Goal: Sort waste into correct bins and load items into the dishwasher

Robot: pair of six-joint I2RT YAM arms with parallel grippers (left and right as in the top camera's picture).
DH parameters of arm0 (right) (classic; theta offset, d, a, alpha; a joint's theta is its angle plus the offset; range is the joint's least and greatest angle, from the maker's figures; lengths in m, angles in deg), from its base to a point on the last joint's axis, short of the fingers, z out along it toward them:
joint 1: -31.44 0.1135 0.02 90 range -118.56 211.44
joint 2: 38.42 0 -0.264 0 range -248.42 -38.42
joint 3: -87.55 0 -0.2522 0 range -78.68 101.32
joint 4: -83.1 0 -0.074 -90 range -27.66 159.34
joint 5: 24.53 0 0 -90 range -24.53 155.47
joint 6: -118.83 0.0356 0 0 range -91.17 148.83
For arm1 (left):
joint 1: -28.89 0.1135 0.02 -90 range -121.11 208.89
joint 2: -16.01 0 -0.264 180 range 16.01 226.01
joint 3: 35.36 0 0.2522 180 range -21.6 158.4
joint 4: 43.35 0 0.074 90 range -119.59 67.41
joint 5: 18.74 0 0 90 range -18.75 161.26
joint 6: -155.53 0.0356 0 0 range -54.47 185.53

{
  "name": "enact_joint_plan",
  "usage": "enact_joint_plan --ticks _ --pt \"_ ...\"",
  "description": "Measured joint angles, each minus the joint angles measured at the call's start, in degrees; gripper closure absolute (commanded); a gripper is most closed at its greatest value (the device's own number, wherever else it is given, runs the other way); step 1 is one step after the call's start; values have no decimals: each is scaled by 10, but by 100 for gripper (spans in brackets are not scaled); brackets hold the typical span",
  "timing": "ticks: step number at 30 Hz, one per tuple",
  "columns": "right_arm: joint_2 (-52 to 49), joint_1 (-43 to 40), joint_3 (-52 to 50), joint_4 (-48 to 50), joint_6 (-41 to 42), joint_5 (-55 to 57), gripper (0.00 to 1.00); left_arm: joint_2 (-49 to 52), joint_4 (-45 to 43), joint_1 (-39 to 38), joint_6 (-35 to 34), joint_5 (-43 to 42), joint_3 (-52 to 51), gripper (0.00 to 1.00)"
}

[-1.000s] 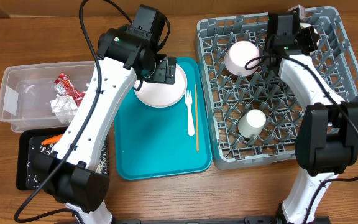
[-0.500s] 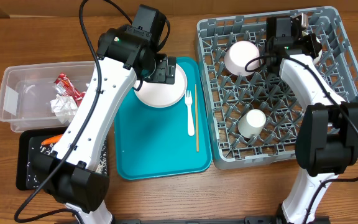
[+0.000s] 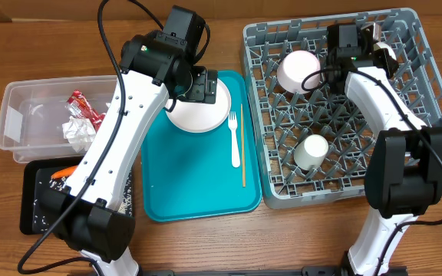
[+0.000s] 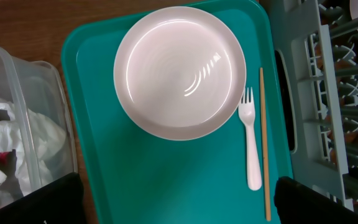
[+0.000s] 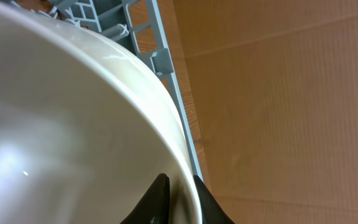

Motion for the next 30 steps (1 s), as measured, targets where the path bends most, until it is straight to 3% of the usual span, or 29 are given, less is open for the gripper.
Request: enact_joint_plan --ticks 2,5,16,30 --pt "0 0 0 -4 5 0 87 0 0 0 0 0 0 0" --pt "0 2 0 -7 9 -1 96 0 0 0 0 0 0 0" --pt "5 17 3 -30 26 11 96 0 0 0 0 0 0 0" --pt "7 27 12 -136 126 5 95 0 0 0 0 0 0 0"
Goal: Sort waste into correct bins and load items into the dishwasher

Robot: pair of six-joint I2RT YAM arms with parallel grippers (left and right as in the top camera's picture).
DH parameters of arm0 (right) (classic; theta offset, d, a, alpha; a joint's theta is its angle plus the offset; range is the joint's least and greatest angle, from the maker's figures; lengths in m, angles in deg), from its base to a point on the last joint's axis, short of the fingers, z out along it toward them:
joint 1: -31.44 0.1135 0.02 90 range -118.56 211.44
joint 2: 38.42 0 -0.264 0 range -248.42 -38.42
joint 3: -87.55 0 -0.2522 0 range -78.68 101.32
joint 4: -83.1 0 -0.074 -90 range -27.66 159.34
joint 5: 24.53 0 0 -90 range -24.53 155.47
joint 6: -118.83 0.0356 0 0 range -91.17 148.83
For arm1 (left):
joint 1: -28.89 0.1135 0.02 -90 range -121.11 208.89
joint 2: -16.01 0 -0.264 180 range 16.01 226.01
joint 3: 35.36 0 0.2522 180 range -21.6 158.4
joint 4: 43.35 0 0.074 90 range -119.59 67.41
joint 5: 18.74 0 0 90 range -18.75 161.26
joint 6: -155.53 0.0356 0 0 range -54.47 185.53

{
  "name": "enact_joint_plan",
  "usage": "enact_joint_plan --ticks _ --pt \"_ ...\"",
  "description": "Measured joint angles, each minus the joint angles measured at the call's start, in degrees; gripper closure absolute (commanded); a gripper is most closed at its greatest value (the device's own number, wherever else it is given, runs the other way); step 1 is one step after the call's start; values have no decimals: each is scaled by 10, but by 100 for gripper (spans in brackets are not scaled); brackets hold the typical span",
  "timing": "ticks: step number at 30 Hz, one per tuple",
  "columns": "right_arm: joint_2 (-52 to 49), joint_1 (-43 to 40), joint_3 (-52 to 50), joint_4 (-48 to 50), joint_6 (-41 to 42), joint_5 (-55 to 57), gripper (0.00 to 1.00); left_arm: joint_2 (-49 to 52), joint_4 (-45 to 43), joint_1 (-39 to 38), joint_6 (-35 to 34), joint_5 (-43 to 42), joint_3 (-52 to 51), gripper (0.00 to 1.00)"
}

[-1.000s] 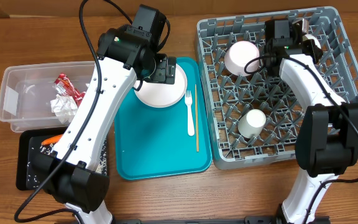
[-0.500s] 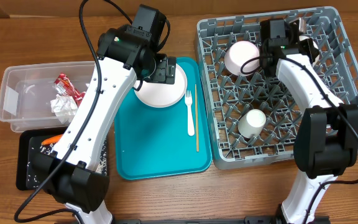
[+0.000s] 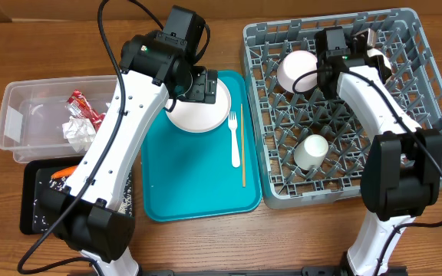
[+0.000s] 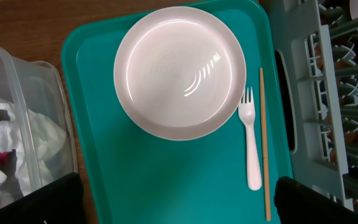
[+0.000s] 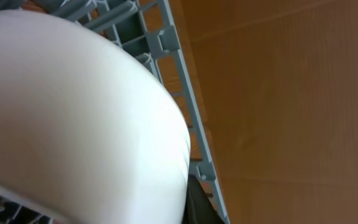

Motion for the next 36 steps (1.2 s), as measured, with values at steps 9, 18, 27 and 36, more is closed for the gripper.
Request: enact_joint_plan --ticks 9,18,27,36 --pt "5 0 -12 -94 -1 -106 51 0 0 0 0 0 0 0" --pt "10 28 -18 -115 -14 -146 3 0 0 0 0 2 0 0" --pt "70 40 -19 -112 -51 -254 0 0 0 0 0 2 0 0" --pt "155 52 -20 -87 -56 -347 0 0 0 0 0 2 0 0"
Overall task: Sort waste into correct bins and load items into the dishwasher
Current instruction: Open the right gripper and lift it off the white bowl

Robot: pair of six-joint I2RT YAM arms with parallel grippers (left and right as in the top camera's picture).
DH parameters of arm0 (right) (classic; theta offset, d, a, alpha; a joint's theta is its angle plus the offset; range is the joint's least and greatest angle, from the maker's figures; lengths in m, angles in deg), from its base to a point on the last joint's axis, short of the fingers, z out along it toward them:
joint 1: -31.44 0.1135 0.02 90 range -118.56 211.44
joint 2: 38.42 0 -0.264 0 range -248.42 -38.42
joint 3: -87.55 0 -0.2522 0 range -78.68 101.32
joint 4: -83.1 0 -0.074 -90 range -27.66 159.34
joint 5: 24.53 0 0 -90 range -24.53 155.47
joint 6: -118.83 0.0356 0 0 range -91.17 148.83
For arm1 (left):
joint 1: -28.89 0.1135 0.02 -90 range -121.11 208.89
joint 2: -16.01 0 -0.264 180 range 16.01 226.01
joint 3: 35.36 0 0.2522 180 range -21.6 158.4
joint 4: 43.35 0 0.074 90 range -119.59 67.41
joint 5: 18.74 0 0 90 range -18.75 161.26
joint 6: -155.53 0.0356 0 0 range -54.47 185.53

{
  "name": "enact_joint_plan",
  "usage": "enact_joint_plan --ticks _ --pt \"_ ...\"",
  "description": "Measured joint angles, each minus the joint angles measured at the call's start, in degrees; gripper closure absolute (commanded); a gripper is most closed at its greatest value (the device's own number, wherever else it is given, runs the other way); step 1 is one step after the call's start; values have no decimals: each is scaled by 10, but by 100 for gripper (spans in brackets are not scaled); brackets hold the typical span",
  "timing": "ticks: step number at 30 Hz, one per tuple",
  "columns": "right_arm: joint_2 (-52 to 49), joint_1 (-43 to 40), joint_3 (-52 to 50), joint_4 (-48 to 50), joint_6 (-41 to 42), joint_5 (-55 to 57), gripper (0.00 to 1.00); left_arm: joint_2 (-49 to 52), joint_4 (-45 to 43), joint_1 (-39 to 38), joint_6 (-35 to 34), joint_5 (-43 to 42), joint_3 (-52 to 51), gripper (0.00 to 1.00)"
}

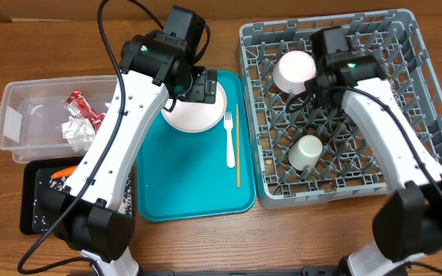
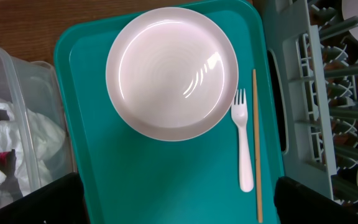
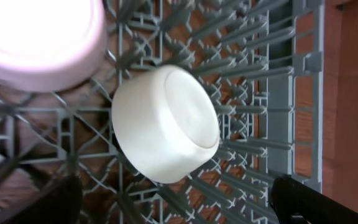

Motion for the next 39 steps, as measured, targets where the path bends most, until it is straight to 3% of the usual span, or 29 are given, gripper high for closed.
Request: enact_joint_plan --ticks 1,3,4,6,11,18,25,39 --pt "8 -3 0 5 2 -9 14 0 0 0 0 0 0 0" --pt "21 -13 0 9 2 -30 60 0 0 0 0 0 0 0" --pt "26 -21 0 15 5 -48 75 0 0 0 0 0 0 0" --pt "28 -42 0 29 7 -85 87 0 0 0 0 0 0 0" --pt "28 -122 0 61 15 -211 93 0 0 0 0 0 0 0" --pt "9 -221 0 83 61 -338 93 0 0 0 0 0 0 0" --pt "-52 -224 0 71 75 -414 93 0 0 0 0 0 0 0" --pt "-76 -218 -1 23 79 -434 93 0 0 0 0 0 0 0"
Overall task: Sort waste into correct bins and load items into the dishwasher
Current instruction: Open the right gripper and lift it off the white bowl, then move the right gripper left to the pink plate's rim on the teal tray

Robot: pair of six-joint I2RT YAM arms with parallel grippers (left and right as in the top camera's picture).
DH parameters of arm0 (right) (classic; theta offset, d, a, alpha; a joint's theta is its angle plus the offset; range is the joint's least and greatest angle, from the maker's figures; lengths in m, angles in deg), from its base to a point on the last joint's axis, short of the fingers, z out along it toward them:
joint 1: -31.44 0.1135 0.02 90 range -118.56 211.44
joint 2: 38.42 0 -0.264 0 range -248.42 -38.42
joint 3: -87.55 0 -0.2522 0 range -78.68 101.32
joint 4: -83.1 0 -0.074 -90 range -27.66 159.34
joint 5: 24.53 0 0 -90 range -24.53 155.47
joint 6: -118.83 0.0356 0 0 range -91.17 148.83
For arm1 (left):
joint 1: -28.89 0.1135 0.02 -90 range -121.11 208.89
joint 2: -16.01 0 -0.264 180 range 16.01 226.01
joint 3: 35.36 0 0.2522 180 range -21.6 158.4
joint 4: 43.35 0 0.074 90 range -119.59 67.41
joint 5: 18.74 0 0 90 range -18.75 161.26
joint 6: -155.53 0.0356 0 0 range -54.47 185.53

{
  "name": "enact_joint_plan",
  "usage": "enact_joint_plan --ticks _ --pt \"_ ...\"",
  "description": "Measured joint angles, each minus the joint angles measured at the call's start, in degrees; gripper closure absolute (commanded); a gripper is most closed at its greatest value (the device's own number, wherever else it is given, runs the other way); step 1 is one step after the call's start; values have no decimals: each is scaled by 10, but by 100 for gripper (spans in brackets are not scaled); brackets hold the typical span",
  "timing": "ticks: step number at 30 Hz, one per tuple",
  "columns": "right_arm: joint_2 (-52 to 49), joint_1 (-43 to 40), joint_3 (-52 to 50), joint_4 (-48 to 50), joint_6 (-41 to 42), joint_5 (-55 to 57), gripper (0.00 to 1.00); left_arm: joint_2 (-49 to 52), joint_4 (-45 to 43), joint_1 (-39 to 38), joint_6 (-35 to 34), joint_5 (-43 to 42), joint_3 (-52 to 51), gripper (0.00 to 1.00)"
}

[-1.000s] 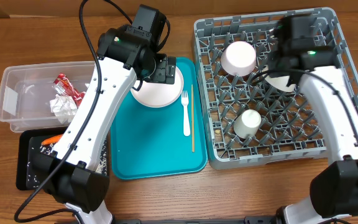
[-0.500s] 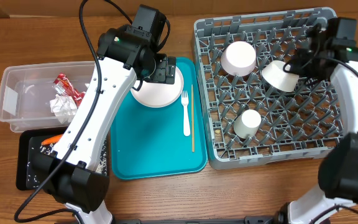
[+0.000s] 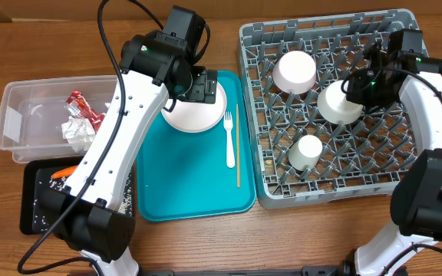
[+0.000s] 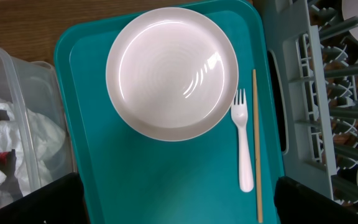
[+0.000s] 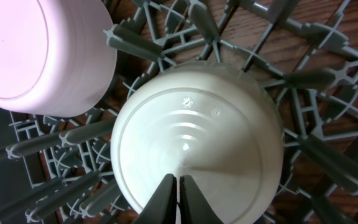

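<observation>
An upturned white bowl (image 3: 336,106) (image 5: 216,124) rests on the tines of the grey dish rack (image 3: 336,198). My right gripper (image 3: 368,77) (image 5: 179,183) is shut, its tips over the bowl's underside with nothing seen between them. In the rack also sit a pink bowl (image 3: 294,71) (image 5: 36,56) and a white cup (image 3: 308,151). The teal tray (image 4: 154,180) carries a white plate (image 4: 171,71), a white fork (image 4: 243,149) and a wooden chopstick (image 4: 256,143). My left gripper (image 3: 194,84) (image 4: 179,205) hovers open above the tray.
A clear bin (image 3: 21,115) with crumpled paper and a red wrapper stands left of the tray. A black bin (image 3: 37,207) holding orange scraps sits in front of it. The left arm crosses over both bins.
My right gripper was open above an upturned white vessel in the rack; now it is shut over the white bowl in the rack's right half. The left arm and tray items have not moved.
First my right gripper was shut on the white bowl's rim at the rack's far right. Then it held the bowl closer to the pink bowl. Later it was open over the rack, and rack and tray stood slightly further left. Now the bowl lies upturned in the rack.
</observation>
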Motion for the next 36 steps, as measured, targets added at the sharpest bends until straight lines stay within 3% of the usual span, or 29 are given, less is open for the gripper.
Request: enact_joint_plan --ticks 5,16,24,36 --pt "0 0 0 -15 0 -15 94 0 0 0 0 0 0 0" --pt "15 17 62 -102 1 -206 94 0 0 0 0 0 0 0" --pt "33 126 63 -128 1 -266 92 0 0 0 0 0 0 0" --pt "33 294 63 -126 -1 -210 90 0 0 0 0 0 0 0"
